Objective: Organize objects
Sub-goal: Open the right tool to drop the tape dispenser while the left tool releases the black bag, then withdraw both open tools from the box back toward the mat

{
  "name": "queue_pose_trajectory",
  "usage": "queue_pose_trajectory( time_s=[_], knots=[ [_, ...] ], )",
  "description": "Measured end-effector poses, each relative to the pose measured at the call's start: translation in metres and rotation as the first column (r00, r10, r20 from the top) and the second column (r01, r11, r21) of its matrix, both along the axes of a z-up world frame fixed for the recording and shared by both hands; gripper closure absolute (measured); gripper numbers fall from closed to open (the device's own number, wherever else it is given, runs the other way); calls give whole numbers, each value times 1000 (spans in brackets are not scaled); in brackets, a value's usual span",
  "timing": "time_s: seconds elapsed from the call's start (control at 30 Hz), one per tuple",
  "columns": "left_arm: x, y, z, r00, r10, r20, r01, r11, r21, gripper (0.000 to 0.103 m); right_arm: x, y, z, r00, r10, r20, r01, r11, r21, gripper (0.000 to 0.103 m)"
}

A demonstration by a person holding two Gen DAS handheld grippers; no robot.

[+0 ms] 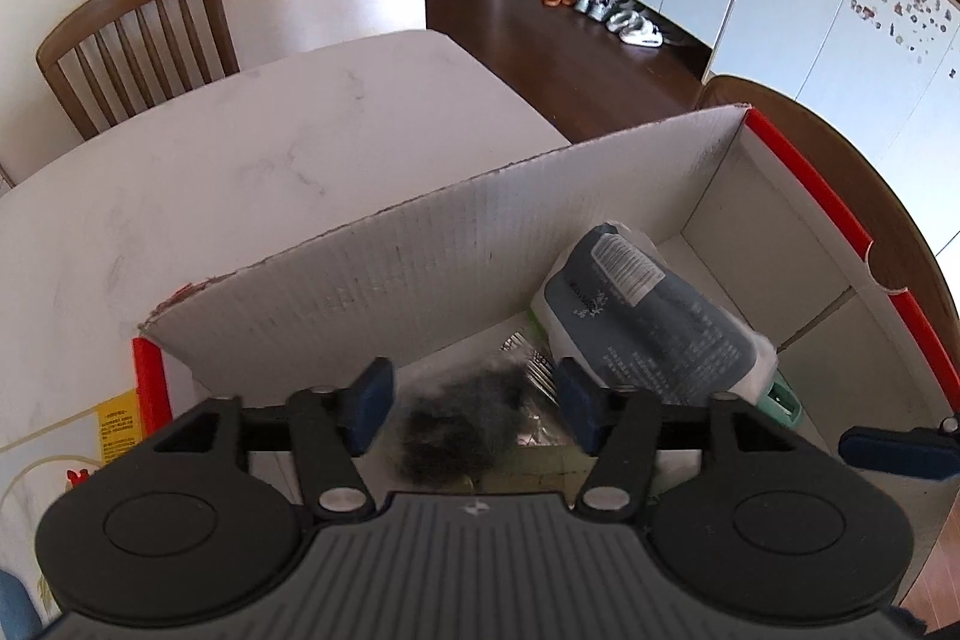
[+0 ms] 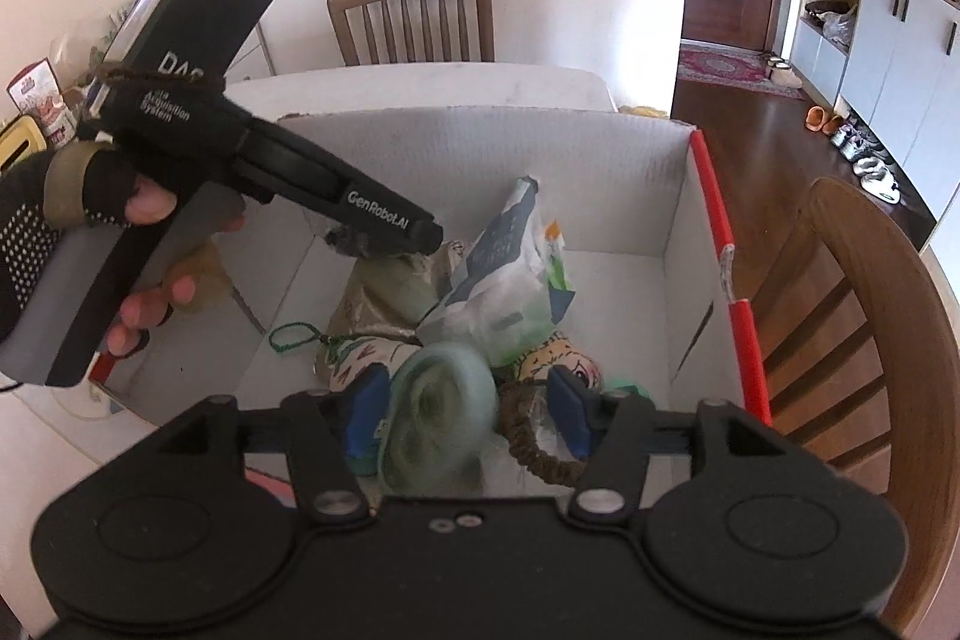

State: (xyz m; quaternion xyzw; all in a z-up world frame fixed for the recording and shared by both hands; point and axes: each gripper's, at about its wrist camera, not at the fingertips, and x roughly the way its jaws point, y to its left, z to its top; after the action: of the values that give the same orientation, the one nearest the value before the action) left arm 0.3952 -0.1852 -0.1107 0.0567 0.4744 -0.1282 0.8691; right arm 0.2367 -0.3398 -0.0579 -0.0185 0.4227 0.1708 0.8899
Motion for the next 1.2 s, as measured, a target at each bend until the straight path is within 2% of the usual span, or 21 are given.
queue_pose_trajectory(
  time_s=[0.37, 0.6, 0.73, 1.0, 1.1, 1.2],
  knots=[
    [-26, 10, 23, 999, 8, 54, -6, 1000, -28, 38, -9, -7, 11, 999, -38, 17, 37, 999, 39, 40],
    [-51, 25, 46, 995, 25, 100, -18, 997, -72, 37, -18, -6, 21, 998, -62, 27, 60, 996, 66, 38],
    [-67, 31, 60, 991, 27, 132, -21, 999, -48, 37, -25, -2, 29, 996, -74, 42, 71, 995, 67, 35],
    [-99, 60, 80, 985, 40, 169, -22, 994, -106, 37, -37, 11, 43, 991, -110, 75, 104, 991, 80, 28],
    [-110, 74, 85, 981, 49, 187, -28, 993, -116, 31, -40, 20, 47, 989, -125, 80, 118, 990, 83, 28],
    [-118, 88, 88, 979, 50, 200, -28, 993, -112, 30, -44, 27, 51, 986, -150, 66, 142, 983, 117, 26]
  ],
)
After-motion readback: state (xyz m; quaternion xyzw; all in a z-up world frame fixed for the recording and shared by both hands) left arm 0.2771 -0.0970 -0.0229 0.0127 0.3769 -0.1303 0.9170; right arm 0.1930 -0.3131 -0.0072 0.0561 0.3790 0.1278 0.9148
